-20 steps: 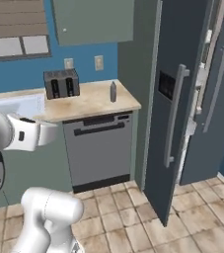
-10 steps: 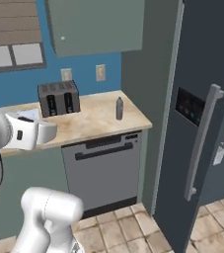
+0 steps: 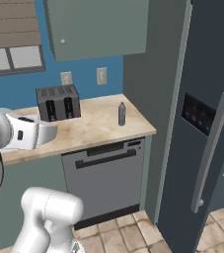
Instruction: Take the bottled waters from the counter and place them in the freezer to freeze. Close the freezer door after placing the bottles.
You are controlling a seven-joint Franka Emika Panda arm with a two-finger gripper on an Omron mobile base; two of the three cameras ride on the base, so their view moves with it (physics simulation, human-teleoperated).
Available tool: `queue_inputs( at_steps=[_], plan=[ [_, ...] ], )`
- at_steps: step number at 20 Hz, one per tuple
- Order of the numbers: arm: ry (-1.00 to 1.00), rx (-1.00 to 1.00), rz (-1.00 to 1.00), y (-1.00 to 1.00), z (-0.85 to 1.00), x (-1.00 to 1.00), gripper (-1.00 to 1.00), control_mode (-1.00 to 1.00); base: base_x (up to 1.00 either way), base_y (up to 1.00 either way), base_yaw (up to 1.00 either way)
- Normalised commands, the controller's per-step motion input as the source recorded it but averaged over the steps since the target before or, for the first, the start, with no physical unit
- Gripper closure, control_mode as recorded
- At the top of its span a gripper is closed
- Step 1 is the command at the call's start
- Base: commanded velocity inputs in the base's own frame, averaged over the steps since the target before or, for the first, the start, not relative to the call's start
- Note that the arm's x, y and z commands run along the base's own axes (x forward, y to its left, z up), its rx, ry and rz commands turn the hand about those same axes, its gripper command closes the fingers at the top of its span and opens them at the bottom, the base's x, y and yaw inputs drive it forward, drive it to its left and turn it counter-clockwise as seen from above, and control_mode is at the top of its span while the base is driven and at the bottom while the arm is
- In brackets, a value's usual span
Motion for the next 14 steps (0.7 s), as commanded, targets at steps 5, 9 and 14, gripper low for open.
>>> queue_inputs(
  at_steps=[5,9,14],
  plan=[
    [0.00,0.00,0.00,0.00,0.00,0.00,-1.00,1.00,0.53,-0.28,0.00],
    [0.00,0.00,0.00,0.00,0.00,0.00,-1.00,1.00,0.61,-0.36,0.00],
    [0.00,0.00,0.00,0.00,0.00,0.00,-1.00,1.00,0.58,-0.14,0.00]
  ],
)
